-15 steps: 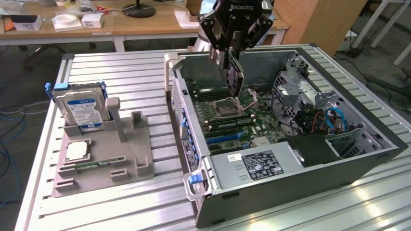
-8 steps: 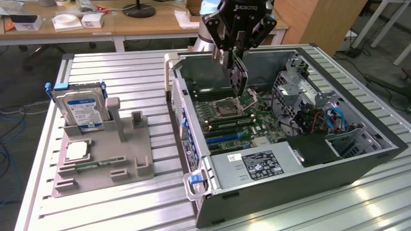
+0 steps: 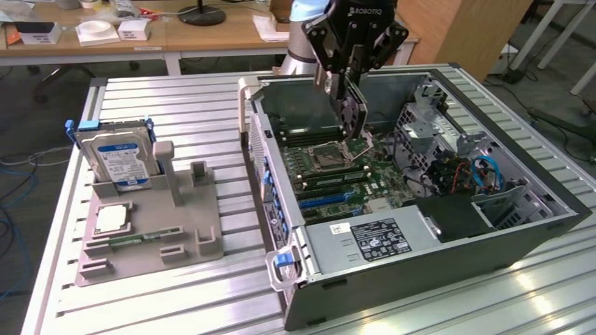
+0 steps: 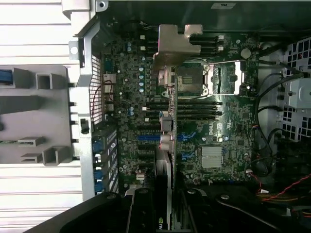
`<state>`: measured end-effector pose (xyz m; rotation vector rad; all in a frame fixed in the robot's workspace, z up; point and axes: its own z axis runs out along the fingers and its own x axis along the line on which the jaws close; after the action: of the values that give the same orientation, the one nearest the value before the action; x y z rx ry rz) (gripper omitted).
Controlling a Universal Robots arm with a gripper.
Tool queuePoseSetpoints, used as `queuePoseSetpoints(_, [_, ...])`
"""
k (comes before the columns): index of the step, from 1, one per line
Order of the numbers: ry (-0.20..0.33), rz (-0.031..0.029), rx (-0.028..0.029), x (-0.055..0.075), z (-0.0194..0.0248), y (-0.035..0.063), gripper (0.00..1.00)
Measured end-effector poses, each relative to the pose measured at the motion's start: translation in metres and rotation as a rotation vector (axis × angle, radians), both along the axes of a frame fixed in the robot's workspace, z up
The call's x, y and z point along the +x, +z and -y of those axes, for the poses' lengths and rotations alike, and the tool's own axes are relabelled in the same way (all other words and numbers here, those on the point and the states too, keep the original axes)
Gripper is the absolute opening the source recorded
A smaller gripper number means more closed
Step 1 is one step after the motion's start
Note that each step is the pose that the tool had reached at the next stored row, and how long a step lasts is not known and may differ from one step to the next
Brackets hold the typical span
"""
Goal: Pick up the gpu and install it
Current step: 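Pick up the gpu and move the gpu toward the slot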
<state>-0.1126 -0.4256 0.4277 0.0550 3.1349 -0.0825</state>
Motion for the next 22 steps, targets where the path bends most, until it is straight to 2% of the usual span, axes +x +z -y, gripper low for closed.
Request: queuePoseSetpoints(22, [0.000, 0.0001, 0.0001, 0.028, 0.0000, -0.0004, 0.26])
